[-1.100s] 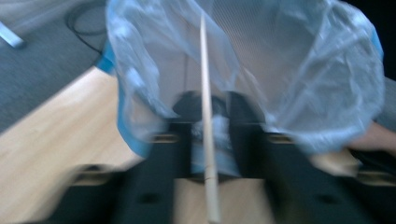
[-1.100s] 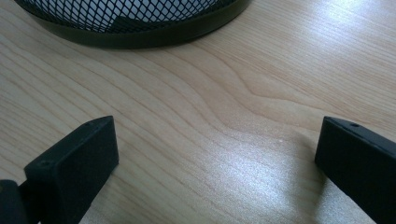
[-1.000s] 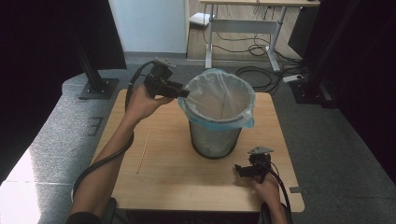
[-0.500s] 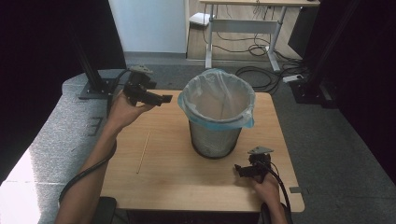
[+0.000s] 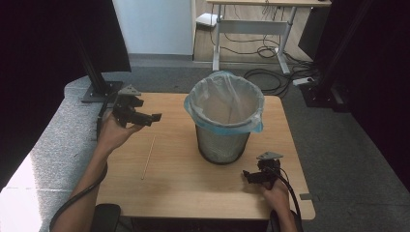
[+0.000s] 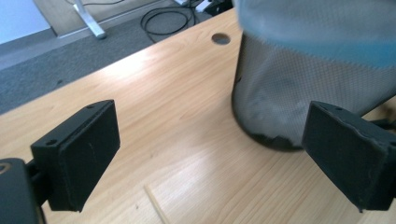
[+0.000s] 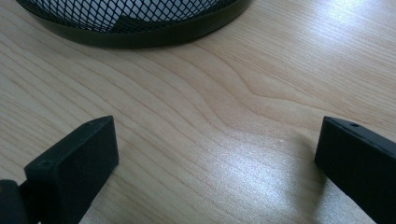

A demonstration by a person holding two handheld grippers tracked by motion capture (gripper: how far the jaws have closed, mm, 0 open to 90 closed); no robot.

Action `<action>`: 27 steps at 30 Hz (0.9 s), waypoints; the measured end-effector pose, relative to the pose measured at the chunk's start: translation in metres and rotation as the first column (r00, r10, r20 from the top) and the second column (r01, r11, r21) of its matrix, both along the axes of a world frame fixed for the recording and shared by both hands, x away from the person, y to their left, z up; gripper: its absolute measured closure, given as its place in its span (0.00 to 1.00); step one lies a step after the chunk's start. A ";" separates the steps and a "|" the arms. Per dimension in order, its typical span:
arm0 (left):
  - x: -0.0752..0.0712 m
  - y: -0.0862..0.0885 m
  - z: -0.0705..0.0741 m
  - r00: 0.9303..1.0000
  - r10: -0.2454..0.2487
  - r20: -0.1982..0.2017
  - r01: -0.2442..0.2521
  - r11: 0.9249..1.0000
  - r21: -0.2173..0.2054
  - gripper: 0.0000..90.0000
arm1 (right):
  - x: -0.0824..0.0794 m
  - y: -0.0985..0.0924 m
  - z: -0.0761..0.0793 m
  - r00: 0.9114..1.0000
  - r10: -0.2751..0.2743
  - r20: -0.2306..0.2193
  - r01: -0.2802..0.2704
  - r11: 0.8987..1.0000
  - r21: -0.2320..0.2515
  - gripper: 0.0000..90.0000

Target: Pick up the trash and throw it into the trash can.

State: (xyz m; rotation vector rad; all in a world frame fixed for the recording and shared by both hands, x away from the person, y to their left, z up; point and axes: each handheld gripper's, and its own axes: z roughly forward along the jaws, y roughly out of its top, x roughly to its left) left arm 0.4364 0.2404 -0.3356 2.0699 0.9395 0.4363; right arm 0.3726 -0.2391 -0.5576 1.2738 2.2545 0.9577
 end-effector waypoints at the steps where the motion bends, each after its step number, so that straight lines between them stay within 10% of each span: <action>1: -0.001 0.003 -0.007 1.000 0.008 -0.007 -0.008 1.000 0.001 0.04 | 0.000 0.000 0.000 1.000 -0.001 0.001 0.001 1.000 0.000 0.00; 27: -0.037 0.043 -0.166 0.986 0.126 -0.108 -0.121 0.991 0.056 0.02 | -0.001 0.000 0.000 1.000 -0.002 0.001 0.002 1.000 0.002 0.00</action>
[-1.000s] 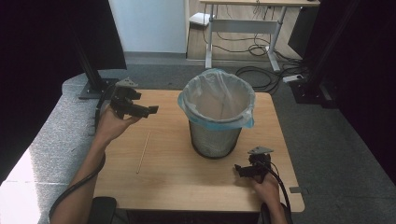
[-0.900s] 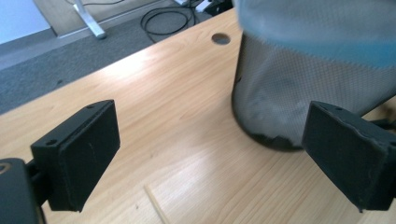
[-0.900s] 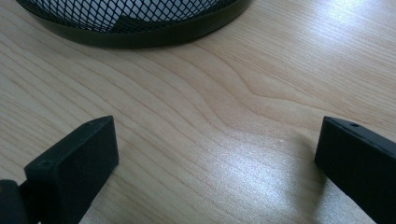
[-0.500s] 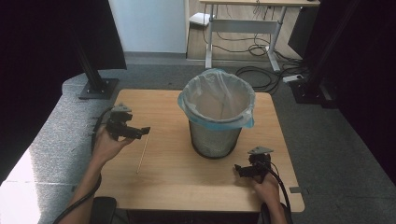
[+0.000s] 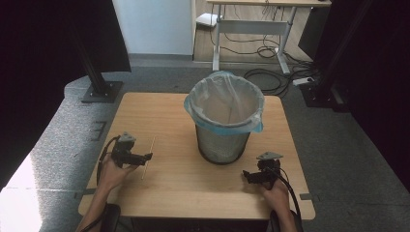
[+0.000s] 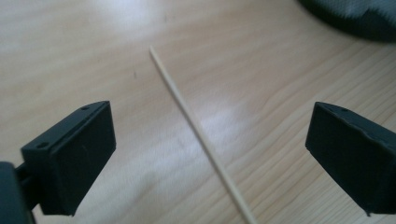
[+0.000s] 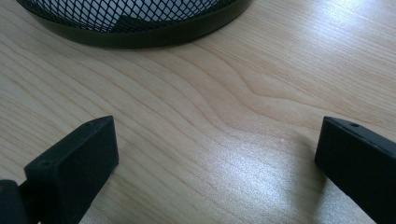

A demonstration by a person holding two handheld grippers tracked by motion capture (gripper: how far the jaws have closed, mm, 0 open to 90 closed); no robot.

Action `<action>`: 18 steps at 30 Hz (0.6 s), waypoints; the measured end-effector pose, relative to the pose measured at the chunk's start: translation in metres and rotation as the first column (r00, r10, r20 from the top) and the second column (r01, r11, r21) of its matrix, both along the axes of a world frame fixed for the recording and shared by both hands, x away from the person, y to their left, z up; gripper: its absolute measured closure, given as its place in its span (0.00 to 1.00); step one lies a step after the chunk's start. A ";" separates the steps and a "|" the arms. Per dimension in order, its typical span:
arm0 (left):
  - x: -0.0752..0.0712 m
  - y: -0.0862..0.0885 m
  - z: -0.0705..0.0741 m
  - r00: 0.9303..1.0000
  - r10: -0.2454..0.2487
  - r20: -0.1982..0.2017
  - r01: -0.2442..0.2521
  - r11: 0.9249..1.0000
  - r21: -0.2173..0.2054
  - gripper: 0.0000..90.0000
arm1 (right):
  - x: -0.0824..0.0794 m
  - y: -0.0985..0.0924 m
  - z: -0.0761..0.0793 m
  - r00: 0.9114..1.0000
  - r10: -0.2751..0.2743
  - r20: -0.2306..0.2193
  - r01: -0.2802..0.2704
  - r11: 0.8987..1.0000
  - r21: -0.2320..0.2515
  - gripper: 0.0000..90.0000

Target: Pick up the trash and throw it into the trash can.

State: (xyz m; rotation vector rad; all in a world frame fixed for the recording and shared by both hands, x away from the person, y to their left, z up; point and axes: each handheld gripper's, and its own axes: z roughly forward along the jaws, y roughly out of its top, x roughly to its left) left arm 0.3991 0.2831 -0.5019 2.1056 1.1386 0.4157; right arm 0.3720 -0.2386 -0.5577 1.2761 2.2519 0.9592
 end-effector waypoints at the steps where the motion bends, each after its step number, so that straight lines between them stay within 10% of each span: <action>1: -0.002 0.001 -0.005 1.000 0.002 -0.005 -0.002 1.000 0.010 0.03 | 0.000 0.000 0.000 1.000 0.000 0.000 0.000 1.000 0.000 0.00; 13: -0.018 0.007 -0.040 0.999 0.020 -0.028 -0.018 0.998 0.066 0.19 | 0.000 0.000 0.000 1.000 0.000 0.001 0.000 1.000 0.000 0.00; 18: -0.020 0.017 -0.039 1.000 0.024 -0.005 -0.024 0.998 0.050 0.54 | 0.000 0.000 0.000 1.000 -0.001 0.001 0.001 1.000 -0.001 0.00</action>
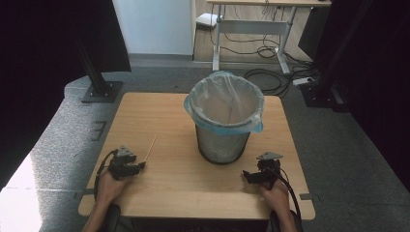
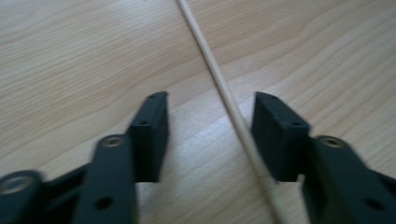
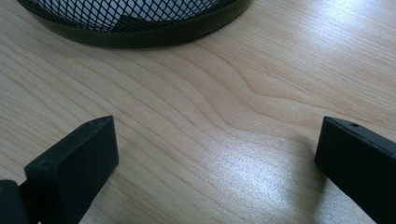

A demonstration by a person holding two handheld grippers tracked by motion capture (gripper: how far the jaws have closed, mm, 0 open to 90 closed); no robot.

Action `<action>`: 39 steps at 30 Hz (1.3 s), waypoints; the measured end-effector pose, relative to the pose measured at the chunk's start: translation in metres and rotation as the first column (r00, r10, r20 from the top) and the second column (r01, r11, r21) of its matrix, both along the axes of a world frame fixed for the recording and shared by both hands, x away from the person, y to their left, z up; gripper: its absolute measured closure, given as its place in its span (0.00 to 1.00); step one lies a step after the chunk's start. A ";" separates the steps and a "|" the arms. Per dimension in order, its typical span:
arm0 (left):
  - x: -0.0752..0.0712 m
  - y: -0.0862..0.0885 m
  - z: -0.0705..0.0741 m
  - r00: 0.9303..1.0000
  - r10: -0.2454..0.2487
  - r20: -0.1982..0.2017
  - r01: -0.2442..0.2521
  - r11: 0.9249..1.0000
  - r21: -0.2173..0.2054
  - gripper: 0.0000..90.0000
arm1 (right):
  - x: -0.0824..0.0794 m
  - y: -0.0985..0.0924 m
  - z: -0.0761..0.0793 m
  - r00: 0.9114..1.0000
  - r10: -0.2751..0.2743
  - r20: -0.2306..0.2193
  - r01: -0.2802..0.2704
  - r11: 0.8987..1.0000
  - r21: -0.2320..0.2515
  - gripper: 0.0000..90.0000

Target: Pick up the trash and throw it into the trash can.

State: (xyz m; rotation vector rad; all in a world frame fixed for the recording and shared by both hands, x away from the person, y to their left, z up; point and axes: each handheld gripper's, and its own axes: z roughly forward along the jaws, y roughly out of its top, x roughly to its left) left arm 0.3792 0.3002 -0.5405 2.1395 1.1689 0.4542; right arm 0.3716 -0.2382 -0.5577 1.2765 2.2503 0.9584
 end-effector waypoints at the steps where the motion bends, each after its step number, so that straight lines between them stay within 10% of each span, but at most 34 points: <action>1: 0.000 0.001 0.000 1.000 0.006 0.002 -0.006 1.000 -0.001 0.54 | 0.000 0.000 0.000 1.000 0.000 0.000 0.000 1.000 0.000 0.00; 9: -0.001 0.006 0.002 1.000 0.012 -0.013 -0.013 1.000 -0.019 0.93 | 0.000 0.000 0.000 1.000 0.000 0.000 0.000 1.000 0.000 0.00; 22: 0.007 0.009 0.007 0.998 0.000 -0.067 -0.004 0.998 -0.066 0.96 | 0.000 0.000 0.000 1.000 -0.002 0.000 0.002 1.000 0.000 0.00; 39: 0.027 0.003 0.065 0.994 -0.075 -0.076 0.064 0.989 -0.134 0.96 | -0.001 0.001 0.000 1.000 -0.002 0.000 0.002 1.000 0.000 0.00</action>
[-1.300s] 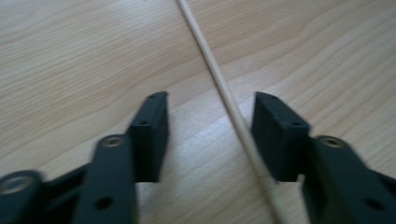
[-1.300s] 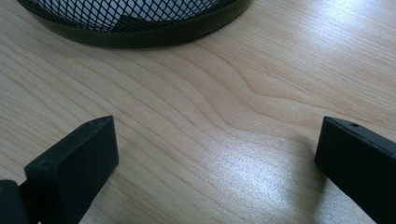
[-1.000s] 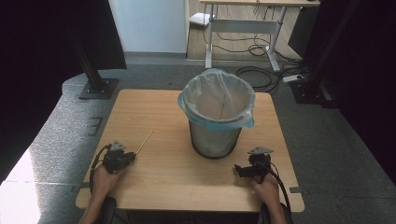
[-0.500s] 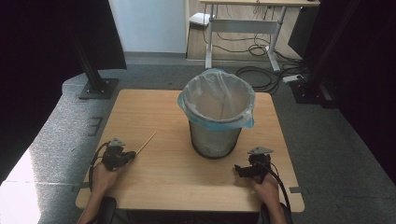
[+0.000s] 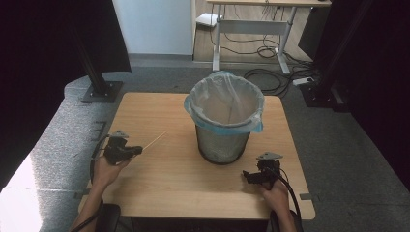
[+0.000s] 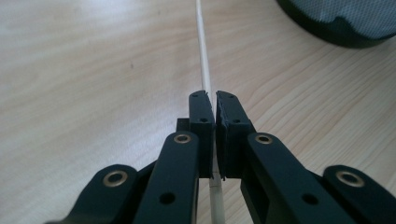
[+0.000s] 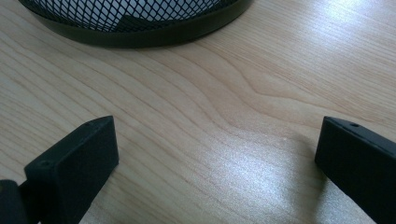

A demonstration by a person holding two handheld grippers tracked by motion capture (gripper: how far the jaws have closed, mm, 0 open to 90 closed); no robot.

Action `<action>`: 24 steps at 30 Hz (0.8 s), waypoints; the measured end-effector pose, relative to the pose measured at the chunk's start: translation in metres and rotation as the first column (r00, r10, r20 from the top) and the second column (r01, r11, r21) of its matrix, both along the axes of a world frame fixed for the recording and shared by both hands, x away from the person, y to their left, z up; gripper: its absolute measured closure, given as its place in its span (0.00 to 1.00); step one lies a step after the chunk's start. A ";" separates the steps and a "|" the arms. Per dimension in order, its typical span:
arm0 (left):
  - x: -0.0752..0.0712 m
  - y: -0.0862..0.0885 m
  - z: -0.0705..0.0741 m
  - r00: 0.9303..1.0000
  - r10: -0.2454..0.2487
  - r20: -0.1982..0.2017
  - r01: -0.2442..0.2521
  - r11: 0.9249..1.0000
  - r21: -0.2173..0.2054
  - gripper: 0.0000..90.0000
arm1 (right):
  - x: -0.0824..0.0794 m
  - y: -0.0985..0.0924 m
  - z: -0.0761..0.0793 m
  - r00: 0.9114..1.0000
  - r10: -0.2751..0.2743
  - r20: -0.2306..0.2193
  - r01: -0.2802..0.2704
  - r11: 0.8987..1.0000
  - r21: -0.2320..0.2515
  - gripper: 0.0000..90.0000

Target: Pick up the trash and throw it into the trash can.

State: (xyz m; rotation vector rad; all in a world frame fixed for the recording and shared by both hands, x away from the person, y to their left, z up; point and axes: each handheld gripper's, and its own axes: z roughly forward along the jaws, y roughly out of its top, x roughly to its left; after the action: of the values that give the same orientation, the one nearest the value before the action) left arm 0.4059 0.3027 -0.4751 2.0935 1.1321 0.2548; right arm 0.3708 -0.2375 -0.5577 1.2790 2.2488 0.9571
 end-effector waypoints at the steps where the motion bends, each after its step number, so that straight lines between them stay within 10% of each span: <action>1: 0.001 -0.001 0.005 1.000 -0.004 0.001 0.004 1.000 0.002 0.96 | 0.000 0.000 0.000 1.000 0.000 0.000 0.000 1.000 0.000 0.00; 24: 0.023 -0.021 0.138 0.992 -0.110 0.063 0.111 0.994 -0.005 0.96 | 0.000 0.000 0.000 1.000 0.000 -0.001 0.000 1.000 -0.002 0.00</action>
State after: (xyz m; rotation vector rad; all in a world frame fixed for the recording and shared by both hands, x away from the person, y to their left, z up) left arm 0.4293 0.2821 -0.3370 2.1181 0.9755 0.2604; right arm 0.3708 -0.2377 -0.5576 1.2788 2.2503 0.9543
